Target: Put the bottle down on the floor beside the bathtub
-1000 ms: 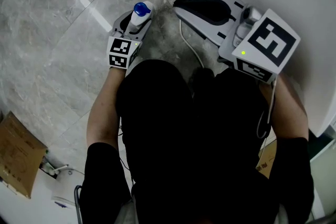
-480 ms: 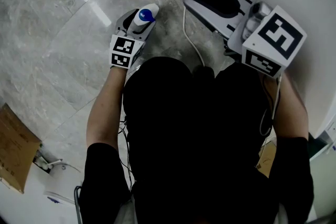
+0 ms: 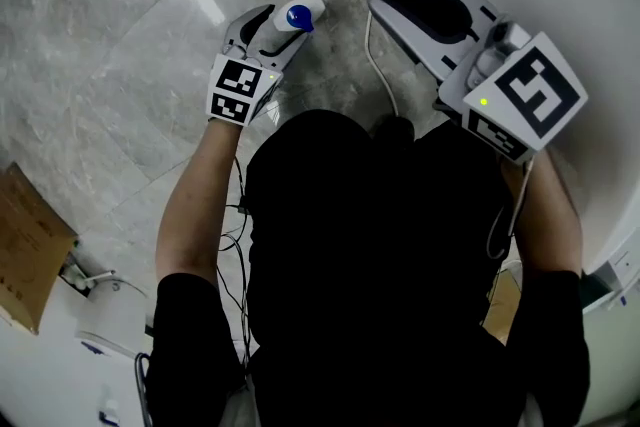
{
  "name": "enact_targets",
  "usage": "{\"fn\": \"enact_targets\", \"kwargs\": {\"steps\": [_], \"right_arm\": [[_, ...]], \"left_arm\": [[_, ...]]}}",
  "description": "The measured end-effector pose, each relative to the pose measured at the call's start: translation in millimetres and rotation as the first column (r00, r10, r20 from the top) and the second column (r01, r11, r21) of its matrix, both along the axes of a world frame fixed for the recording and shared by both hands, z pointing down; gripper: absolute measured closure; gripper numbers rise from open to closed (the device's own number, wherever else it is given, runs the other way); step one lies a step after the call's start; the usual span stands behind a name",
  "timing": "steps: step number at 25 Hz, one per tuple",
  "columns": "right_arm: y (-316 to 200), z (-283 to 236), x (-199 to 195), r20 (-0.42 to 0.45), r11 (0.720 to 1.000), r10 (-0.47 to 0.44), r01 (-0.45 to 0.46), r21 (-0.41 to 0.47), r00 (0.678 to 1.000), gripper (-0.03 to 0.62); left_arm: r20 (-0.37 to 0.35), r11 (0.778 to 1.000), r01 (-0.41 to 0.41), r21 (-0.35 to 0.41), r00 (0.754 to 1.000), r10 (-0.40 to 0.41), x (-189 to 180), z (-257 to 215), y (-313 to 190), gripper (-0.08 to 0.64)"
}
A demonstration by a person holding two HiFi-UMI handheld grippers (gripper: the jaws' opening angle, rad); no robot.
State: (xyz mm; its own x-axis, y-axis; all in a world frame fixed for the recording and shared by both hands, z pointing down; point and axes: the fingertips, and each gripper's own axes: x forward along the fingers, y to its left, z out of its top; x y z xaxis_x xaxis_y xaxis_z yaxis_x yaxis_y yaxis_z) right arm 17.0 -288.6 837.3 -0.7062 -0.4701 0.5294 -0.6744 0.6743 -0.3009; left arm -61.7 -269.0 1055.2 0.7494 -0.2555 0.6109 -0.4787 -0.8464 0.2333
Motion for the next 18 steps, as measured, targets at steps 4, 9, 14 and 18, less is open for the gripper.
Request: {"fn": "enact_targets", "kwargs": {"steps": [4,9,14,18], "right_arm": [[12,-27,-8,0.028,0.999,0.026,-0.025,-0.032,0.999,0.561],[32,-79,-14,0.063,0.996,0.033,-0.028,-0.081,0.997,0.561],[41,-136,-12,0.091,0.990,0.064,-0.051,-0.132,0.994,0.561],[48,-201,-17,0.108,0.987,0.063,-0.046,-0.155,0.992,0.561]], "left_arm": [[0.035,1.000,0.000,-0.032,0.999,0.001,-12,-53,15,0.265],[0.011,0.999,0.013,-0.041,1.000,-0.013,-13,-138,25,0.274],[-0.060,0.998,0.055,-0.032,0.997,-0.057,-15,-234,22,0.369],[-0.121,0.993,0.118,-0.007,0.986,-0.118,-29,-330,20,0.412]]}}
